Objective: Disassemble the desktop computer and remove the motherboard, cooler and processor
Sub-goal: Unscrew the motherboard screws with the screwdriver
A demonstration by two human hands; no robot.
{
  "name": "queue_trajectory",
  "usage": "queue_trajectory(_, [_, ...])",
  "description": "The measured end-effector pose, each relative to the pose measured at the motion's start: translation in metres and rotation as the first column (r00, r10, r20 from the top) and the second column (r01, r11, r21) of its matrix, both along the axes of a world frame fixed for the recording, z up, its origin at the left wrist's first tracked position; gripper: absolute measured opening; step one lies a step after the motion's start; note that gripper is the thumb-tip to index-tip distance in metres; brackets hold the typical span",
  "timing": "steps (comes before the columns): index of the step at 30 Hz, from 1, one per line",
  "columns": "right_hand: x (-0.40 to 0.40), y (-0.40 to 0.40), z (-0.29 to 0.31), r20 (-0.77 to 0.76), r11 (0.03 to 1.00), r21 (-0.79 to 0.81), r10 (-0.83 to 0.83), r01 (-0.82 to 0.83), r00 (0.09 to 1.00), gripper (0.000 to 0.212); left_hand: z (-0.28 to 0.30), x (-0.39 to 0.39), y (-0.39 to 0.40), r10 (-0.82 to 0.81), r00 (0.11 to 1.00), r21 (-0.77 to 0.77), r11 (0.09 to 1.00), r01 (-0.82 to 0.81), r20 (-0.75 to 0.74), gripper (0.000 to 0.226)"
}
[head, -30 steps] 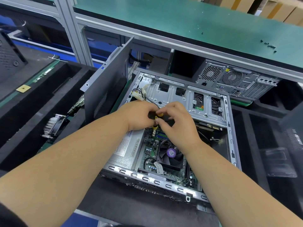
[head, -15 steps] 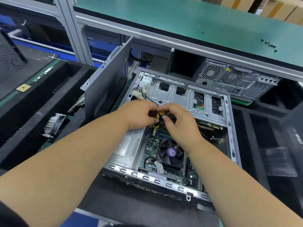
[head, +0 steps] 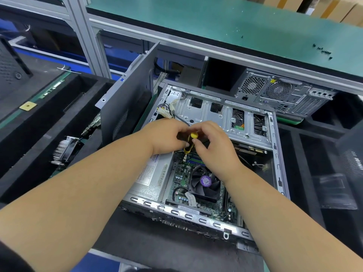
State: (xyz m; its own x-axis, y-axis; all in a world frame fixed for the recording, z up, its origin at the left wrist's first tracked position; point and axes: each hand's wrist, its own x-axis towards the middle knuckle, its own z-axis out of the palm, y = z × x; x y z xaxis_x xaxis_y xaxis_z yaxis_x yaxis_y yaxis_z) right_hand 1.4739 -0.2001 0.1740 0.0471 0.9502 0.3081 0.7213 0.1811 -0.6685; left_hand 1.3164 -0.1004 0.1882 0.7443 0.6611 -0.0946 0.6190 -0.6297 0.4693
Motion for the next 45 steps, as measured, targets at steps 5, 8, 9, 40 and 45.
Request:
queue_trajectory(5, [-0.001,0.000,0.000,-0.016,1.000,0.015,-0.014,0.014,1.000,0.024,-0.001,0.000,0.000,0.008,1.000,0.043,0.999,-0.007,-0.019,0.013])
queue_trajectory(8, [-0.001,0.000,-0.002,0.021,0.999,0.024,-0.046,0.045,0.999,0.018,-0.001,0.000,-0.001,0.004,1.000,0.055,0.998,-0.004,-0.015,0.018])
queue_trajectory(9, [-0.002,0.001,-0.002,0.024,0.998,0.020,-0.053,0.052,0.998,0.018,-0.001,0.000,-0.001,-0.001,1.000,0.051,0.999,0.002,-0.015,0.019])
queue_trajectory(40, [0.002,-0.001,0.001,0.155,0.999,-0.027,-0.017,0.021,0.988,0.026,0.001,0.001,-0.002,0.021,0.999,-0.010,1.000,-0.021,-0.031,0.025])
queue_trajectory(45, [0.003,-0.002,0.003,0.124,1.000,-0.011,-0.019,0.021,0.992,0.025,0.001,0.001,-0.003,0.040,0.998,-0.023,0.999,-0.040,-0.038,0.022])
